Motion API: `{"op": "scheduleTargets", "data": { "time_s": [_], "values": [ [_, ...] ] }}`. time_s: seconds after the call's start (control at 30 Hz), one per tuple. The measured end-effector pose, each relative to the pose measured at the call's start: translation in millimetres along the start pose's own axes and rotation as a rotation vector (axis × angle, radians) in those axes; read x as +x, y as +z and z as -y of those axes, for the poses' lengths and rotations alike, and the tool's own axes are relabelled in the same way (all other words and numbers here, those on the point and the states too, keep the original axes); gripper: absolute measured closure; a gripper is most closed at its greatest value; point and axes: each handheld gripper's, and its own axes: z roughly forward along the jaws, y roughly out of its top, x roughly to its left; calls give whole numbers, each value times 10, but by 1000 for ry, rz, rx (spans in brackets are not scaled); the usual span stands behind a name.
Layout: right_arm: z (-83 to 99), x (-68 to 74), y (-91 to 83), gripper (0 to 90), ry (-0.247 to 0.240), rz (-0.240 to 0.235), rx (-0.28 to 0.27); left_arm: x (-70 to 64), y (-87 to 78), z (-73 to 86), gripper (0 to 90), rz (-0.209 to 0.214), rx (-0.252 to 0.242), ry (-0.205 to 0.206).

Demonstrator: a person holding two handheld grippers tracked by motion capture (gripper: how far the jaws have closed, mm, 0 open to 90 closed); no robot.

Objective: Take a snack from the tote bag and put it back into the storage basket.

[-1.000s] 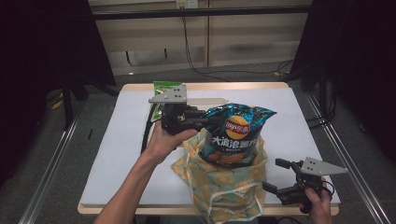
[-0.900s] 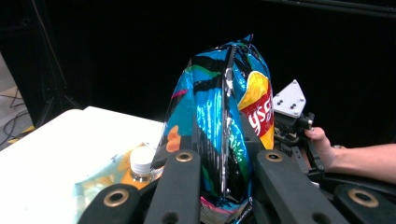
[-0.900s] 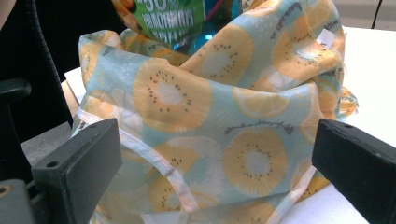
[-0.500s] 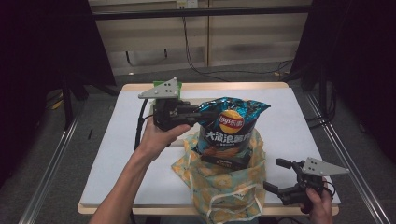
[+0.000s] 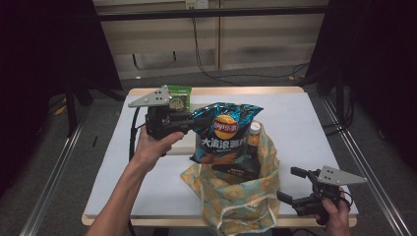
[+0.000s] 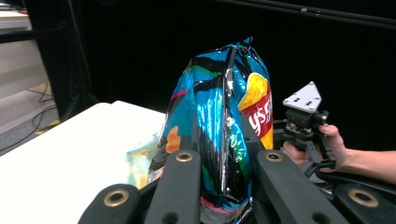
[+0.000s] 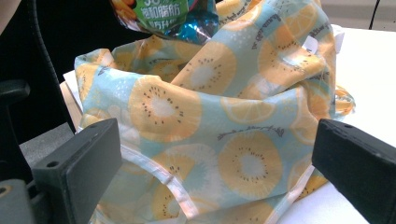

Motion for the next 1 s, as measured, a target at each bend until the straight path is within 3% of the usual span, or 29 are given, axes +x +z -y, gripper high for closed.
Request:
{"op": "scheduleTargets", "data": {
  "time_s": [0.13,0.47,0.67,0.87,1.0],
  "values": [
    [0,-5,4,11,0,1,-1,45,-91,-10,835,-13,4,3],
    [1,-9,11,11,4,5,1,269,-260,65,835,-51,-10,-38],
    [-1,-19,15,11,0,4,3,322,-357,1,835,-71,-13,-24],
    [1,-9,10,11,6,3,6,420,-455,-31,835,-96,-26,-39],
    [2,-22,15,11,6,5,5,467,-525,-40,835,-117,-4,-41]
  ]
}}
